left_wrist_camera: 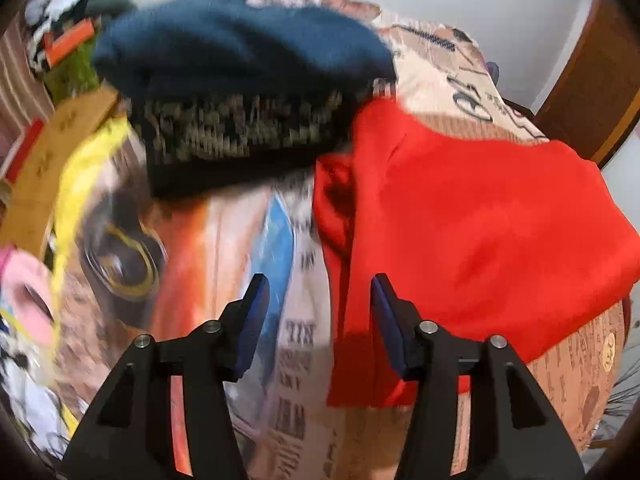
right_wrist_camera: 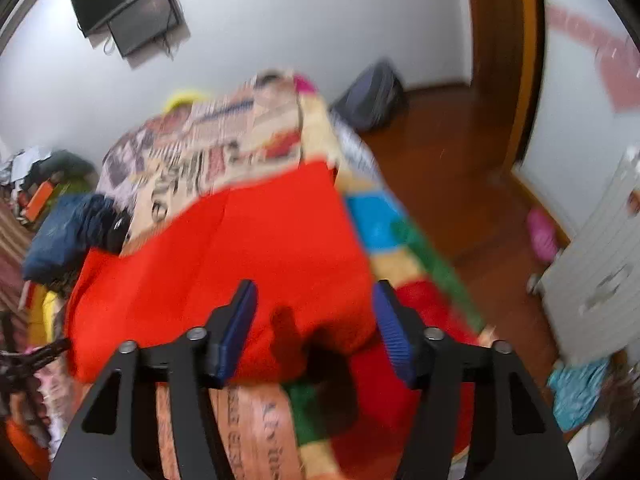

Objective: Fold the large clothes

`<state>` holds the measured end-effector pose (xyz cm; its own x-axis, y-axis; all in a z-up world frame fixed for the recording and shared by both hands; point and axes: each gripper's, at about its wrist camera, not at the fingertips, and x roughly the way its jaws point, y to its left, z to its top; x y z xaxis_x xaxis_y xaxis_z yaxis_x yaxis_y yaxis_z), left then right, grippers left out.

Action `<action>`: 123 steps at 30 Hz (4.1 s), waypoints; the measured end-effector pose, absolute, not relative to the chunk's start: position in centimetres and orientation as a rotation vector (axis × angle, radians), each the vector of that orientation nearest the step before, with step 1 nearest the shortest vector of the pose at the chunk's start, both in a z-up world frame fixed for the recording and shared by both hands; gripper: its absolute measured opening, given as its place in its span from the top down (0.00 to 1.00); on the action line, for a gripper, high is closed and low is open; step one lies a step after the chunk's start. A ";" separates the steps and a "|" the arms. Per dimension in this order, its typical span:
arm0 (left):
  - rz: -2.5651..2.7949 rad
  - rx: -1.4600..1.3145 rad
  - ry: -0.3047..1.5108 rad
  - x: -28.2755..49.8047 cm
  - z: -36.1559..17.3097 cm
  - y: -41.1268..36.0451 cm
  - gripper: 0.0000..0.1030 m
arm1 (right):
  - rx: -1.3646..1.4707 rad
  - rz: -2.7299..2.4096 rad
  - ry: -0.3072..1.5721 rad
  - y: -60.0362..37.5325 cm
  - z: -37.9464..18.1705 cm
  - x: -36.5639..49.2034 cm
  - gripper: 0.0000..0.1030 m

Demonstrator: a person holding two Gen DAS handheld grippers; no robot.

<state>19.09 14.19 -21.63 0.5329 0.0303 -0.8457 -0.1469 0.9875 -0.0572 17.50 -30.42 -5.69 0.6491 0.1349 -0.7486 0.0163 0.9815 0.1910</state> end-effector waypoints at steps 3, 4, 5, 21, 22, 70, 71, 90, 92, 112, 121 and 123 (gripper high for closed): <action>0.104 -0.101 0.974 20.6 -20.9 14.0 0.40 | 0.172 0.083 0.808 -29.6 -4.3 17.9 0.30; 0.106 -0.104 0.971 21.2 -20.6 13.9 0.40 | 0.167 0.090 0.803 -29.4 -4.2 17.9 0.30; 0.101 -0.123 0.967 21.8 -20.3 13.6 0.40 | 0.159 0.104 0.800 -28.8 -4.2 18.2 0.30; 0.082 -0.379 0.928 17.0 -19.9 9.4 0.37 | -0.017 0.249 0.935 -21.1 -10.2 18.8 0.26; 0.086 -0.382 0.928 16.7 -20.1 9.2 0.37 | -0.003 0.242 0.937 -21.3 -10.4 18.8 0.25; 0.024 -0.789 0.770 23.6 -20.1 11.7 0.88 | -0.015 0.238 0.933 -21.3 -8.2 19.3 0.16; 0.019 -0.779 0.744 23.3 -19.1 11.7 0.88 | -0.030 0.245 0.914 -21.0 -7.5 19.3 0.16; 0.173 -0.411 0.516 19.6 -7.5 12.2 0.89 | -0.110 0.746 1.159 -1.3 -13.5 18.6 0.16; 0.179 -0.397 0.529 19.3 -7.7 12.7 0.89 | -0.132 0.762 1.147 -0.4 -13.5 18.3 0.16; -0.306 -0.251 0.978 26.3 -17.3 -4.6 0.70 | 0.069 0.287 0.935 -21.4 -7.5 16.7 0.16; -0.386 -0.104 0.919 21.5 -14.1 -4.4 0.41 | 0.054 0.315 0.907 -22.6 -5.9 15.1 0.16; -0.390 -0.114 0.882 20.7 -13.2 -2.9 0.39 | 0.058 0.357 0.885 -22.0 -5.0 15.1 0.16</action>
